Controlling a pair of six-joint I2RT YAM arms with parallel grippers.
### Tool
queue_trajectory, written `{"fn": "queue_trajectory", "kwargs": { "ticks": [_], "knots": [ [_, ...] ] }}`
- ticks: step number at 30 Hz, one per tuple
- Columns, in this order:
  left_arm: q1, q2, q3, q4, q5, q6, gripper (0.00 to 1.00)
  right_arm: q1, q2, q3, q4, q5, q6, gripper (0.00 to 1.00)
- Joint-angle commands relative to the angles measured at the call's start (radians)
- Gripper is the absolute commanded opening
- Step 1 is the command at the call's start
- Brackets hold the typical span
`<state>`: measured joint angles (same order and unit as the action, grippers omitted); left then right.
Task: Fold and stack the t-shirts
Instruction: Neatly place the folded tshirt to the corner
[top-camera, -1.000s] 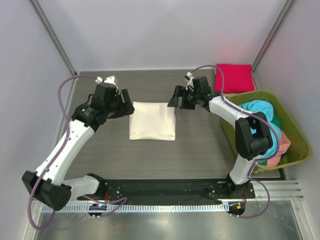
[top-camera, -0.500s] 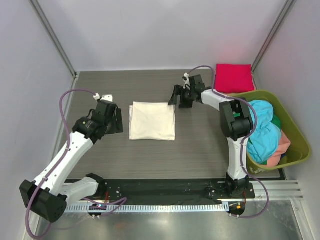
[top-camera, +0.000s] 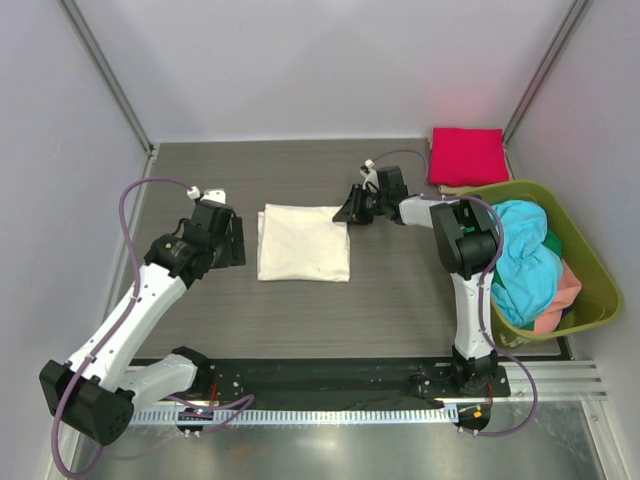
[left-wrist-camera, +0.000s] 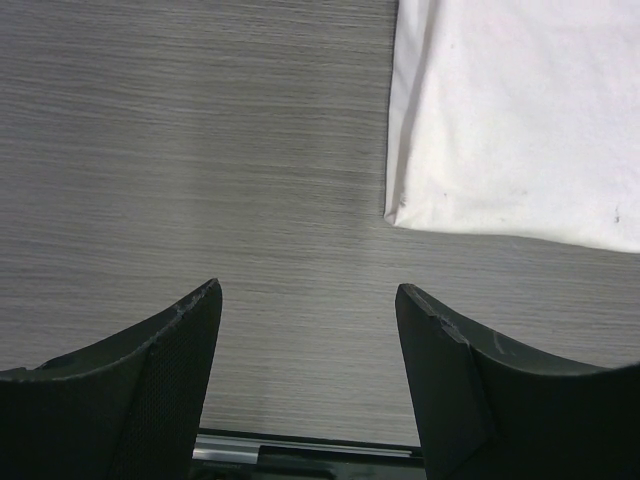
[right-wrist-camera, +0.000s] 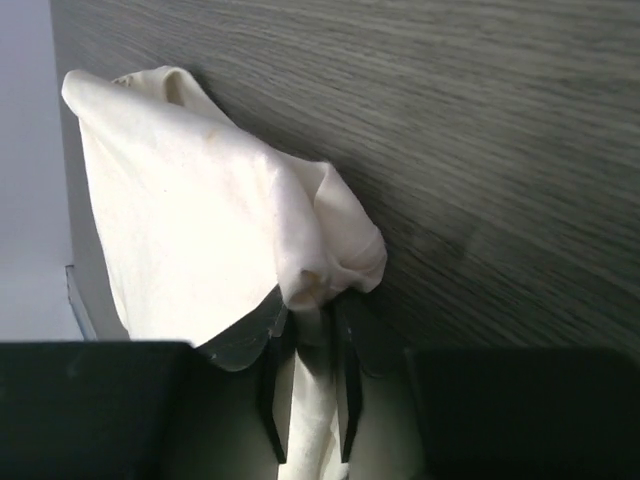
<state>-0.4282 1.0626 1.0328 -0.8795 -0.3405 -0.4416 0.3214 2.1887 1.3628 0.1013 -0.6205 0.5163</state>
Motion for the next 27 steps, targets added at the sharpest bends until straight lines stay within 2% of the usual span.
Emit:
{"fn": "queue_trajectory", "kwargs": {
  "ticks": [1, 2, 4, 5, 7, 9, 11, 14, 19, 20, 27],
  "knots": [
    [0.006, -0.013, 0.009, 0.028, -0.009, 0.006, 0.71, 0.018, 0.057, -0.063, 0.053, -0.062, 0.045, 0.24],
    [0.006, -0.018, 0.01, 0.027, -0.008, 0.004, 0.71, 0.016, 0.059, -0.062, 0.086, -0.076, 0.054, 0.13],
    [0.005, -0.019, 0.01, 0.028, -0.008, 0.006, 0.71, 0.013, 0.049, -0.044, 0.11, -0.123, 0.083, 0.02],
    [0.005, -0.024, 0.009, 0.028, -0.009, 0.006, 0.71, 0.01, 0.042, -0.033, 0.104, -0.134, 0.086, 0.01],
    [0.006, -0.029, 0.007, 0.028, -0.009, 0.006, 0.71, 0.005, -0.004, 0.014, 0.052, -0.131, 0.056, 0.01],
    [0.005, -0.036, 0.006, 0.028, -0.006, 0.006, 0.71, -0.004, -0.042, 0.064, -0.098, -0.088, -0.039, 0.01],
    [0.006, -0.041, 0.004, 0.031, -0.006, 0.006, 0.71, -0.01, -0.09, 0.16, -0.303, 0.013, -0.113, 0.01],
    [0.005, -0.046, 0.006, 0.031, 0.001, 0.004, 0.71, -0.03, -0.121, 0.277, -0.487, 0.134, -0.231, 0.01],
    [0.006, -0.052, 0.003, 0.036, 0.015, 0.004, 0.71, -0.091, -0.182, 0.415, -0.644, 0.292, -0.353, 0.01],
    [0.005, -0.053, 0.003, 0.037, 0.017, 0.006, 0.71, -0.099, -0.188, 0.433, -0.684, 0.374, -0.392, 0.01],
    [0.005, -0.046, 0.0, 0.043, 0.046, 0.009, 0.71, -0.165, -0.238, 0.585, -0.742, 0.674, -0.562, 0.01]
  ]
}}
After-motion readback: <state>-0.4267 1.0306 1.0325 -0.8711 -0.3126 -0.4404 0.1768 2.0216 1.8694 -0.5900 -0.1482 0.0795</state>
